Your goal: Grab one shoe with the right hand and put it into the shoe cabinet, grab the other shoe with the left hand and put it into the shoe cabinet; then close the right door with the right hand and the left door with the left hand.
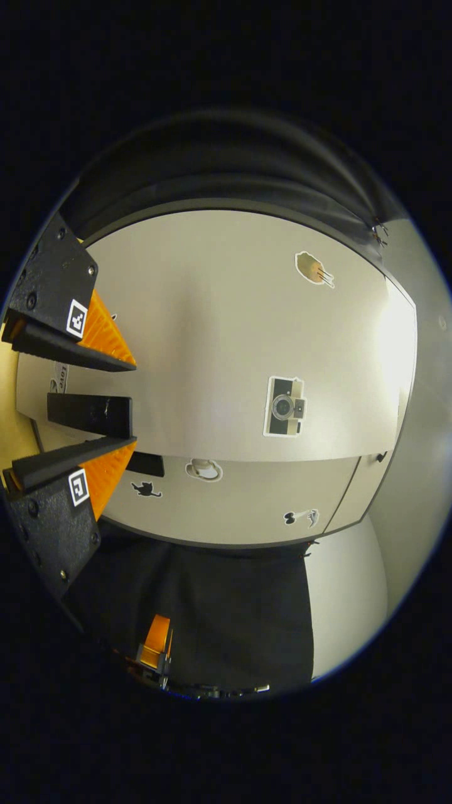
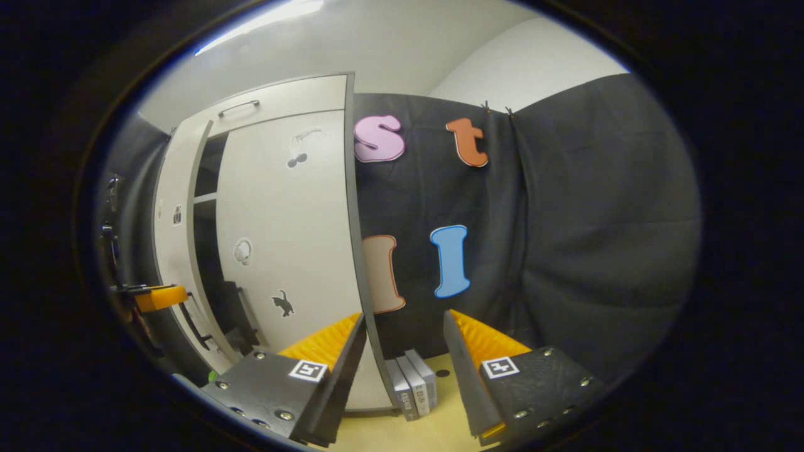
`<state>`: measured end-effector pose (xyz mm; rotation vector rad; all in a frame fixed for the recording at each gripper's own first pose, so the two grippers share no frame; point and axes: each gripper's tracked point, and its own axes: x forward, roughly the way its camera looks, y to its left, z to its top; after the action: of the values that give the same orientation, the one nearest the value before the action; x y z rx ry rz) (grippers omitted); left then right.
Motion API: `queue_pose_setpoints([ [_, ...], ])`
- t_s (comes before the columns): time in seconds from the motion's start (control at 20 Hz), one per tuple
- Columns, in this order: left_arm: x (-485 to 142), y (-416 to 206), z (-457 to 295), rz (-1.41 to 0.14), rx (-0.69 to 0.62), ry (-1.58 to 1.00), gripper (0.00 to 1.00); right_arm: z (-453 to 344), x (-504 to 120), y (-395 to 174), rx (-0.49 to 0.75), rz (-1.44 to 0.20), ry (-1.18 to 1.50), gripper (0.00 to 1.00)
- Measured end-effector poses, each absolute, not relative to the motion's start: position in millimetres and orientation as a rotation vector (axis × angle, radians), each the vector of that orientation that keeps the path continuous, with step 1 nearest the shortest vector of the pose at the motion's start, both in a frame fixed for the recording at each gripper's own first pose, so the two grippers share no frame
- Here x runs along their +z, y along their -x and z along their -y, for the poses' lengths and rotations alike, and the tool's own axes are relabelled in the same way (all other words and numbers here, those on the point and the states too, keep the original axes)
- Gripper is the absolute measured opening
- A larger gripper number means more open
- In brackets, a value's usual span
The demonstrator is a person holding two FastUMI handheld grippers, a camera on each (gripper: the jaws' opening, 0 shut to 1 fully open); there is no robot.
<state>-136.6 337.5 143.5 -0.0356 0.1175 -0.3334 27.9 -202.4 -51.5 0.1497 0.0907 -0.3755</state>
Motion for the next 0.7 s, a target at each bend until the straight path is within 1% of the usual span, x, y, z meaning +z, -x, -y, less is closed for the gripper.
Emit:
queue_pose_setpoints([
  [0.05, 142.4, 131.0, -337.5, -0.116, -0.325, 0.031, 0.72, 205.3, -51.0, -25.9, -0.38, -0.089, -0.146, 0.72],
  [0.15, 141.6, 123.4, -334.6, -0.117, -0.322, 0.037, 0.81, 211.3, -52.4, -24.2, -0.39, -0.091, -0.136, 0.72],
  [0.2, 141.1, 120.1, -334.1, -0.117, -0.316, 0.039, 0.81, 213.5, -53.1, -23.9, -0.395, -0.093, -0.133, 0.75],
  [0.3, 140.3, 112.6, -336.0, -0.112, -0.293, 0.032, 0.82, 217.4, -55.6, -22.1, -0.399, -0.097, -0.132, 0.75],
  [0.35, 140.0, 109.2, -335.3, -0.11, -0.289, 0.033, 0.86, 220.1, -56.8, -21.4, -0.402, -0.098, -0.132, 0.72],
  [0.45, 138.6, 103.6, -333.0, -0.11, -0.282, 0.032, 0.89, 222.8, -58.8, -22.4, -0.406, -0.103, -0.13, 0.72],
  [0.7, 137.0, 93.2, -331.0, -0.106, -0.267, 0.024, 0.89, 229.5, -64.1, -23.7, -0.412, -0.111, -0.128, 0.72],
])
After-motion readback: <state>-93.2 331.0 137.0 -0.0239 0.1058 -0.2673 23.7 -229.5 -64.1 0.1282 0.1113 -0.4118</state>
